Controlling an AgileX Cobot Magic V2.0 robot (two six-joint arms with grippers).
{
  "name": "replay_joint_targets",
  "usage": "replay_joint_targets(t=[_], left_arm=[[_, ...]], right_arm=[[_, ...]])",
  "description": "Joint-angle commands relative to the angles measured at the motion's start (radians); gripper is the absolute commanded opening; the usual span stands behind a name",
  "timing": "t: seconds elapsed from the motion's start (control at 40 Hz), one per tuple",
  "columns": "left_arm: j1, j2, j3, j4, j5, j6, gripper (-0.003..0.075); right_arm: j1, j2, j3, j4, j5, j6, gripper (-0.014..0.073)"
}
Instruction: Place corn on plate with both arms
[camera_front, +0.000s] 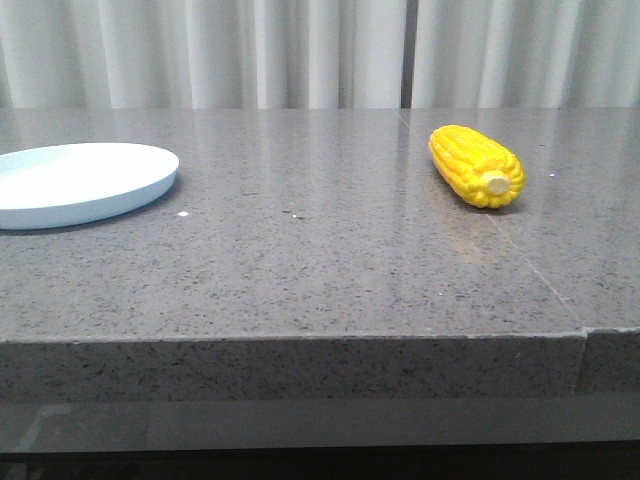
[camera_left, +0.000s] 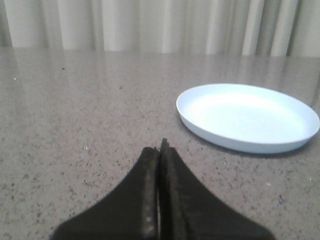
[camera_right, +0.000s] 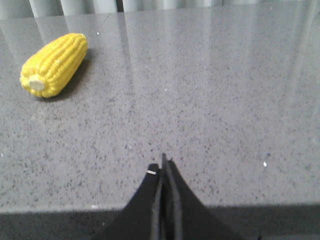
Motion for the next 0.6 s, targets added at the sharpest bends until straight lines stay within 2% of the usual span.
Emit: replay_joint_targets(t=[0.0, 0.07, 0.23, 0.4, 0.57], left_arm=[[-0.001, -0.019, 0.001, -0.012, -0.181, 0.000, -0.0020], [-0.001, -0.019, -0.017, -0.012, -0.244, 0.000, -0.0020], [-0.001, -0.014, -0.138, 0.009, -0.193, 0.000, -0.0020], [-0.001, 0.050, -0.344, 0.139, -0.014, 0.000, -0.0020], [-0.001, 0.200, -0.478, 0.185, 0.106, 0.000, -0.0020]], right_arm=[[-0.007, -0.010, -0.036, 0.007, -0.118, -0.008, -0.0084], [-0.007, -0.010, -0.069, 0.007, -0.106, -0.008, -0.0084], [-0.007, -0.009, -0.190, 0.007, -0.013, -0.008, -0.0083], [-0.007, 0.070, -0.398, 0.007, 0.124, -0.008, -0.0081], [-0.007, 0.252, -0.551, 0.007, 0.152, -0.008, -0.0081]])
